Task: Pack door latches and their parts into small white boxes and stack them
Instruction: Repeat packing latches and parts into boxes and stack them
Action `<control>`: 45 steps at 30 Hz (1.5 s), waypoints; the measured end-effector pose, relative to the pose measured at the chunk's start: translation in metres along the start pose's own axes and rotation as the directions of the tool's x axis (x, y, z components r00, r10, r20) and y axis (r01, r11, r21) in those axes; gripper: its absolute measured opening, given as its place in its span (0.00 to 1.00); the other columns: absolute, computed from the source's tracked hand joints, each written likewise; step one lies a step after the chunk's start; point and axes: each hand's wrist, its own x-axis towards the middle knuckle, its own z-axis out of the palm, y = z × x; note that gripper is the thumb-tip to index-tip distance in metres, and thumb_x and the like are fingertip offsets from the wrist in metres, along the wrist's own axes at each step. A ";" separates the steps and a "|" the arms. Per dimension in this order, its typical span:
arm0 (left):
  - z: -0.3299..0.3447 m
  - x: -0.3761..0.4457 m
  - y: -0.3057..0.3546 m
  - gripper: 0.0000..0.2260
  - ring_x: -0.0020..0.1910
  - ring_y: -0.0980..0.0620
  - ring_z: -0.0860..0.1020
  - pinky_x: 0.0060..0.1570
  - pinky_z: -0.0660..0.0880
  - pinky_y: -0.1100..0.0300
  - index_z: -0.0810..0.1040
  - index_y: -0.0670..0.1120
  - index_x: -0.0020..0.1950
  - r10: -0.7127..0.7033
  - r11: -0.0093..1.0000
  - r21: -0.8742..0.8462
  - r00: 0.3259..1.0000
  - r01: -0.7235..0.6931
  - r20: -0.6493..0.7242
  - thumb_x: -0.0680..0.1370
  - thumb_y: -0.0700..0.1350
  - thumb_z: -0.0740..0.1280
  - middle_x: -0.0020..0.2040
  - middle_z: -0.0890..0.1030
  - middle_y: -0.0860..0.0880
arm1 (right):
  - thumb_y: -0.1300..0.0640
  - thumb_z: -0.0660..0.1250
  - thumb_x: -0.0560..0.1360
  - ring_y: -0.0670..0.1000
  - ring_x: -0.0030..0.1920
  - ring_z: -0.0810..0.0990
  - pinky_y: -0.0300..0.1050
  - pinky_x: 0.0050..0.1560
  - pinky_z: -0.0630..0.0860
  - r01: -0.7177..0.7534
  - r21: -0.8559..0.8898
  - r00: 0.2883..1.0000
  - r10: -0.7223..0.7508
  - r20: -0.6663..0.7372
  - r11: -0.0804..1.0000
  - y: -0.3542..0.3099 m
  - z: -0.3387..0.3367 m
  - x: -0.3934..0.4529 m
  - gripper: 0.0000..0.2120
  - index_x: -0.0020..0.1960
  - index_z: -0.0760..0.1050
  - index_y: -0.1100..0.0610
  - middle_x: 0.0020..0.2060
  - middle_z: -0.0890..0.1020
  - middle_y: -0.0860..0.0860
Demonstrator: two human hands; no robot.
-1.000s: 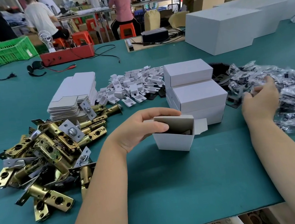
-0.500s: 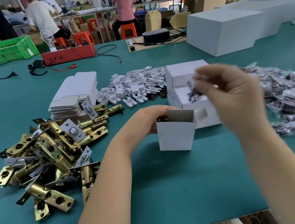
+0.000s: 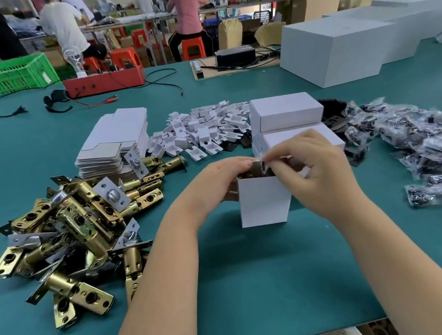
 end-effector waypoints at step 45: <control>0.031 -0.012 -0.020 0.21 0.53 0.53 0.81 0.51 0.77 0.58 0.77 0.50 0.58 0.273 0.918 -0.251 0.947 -0.308 -0.168 0.69 0.35 0.75 0.52 0.84 0.52 | 0.57 0.57 0.79 0.34 0.54 0.74 0.29 0.56 0.68 -0.213 0.372 0.976 0.212 0.045 0.903 0.013 0.023 -0.028 0.11 0.54 0.76 0.51 0.51 0.78 0.42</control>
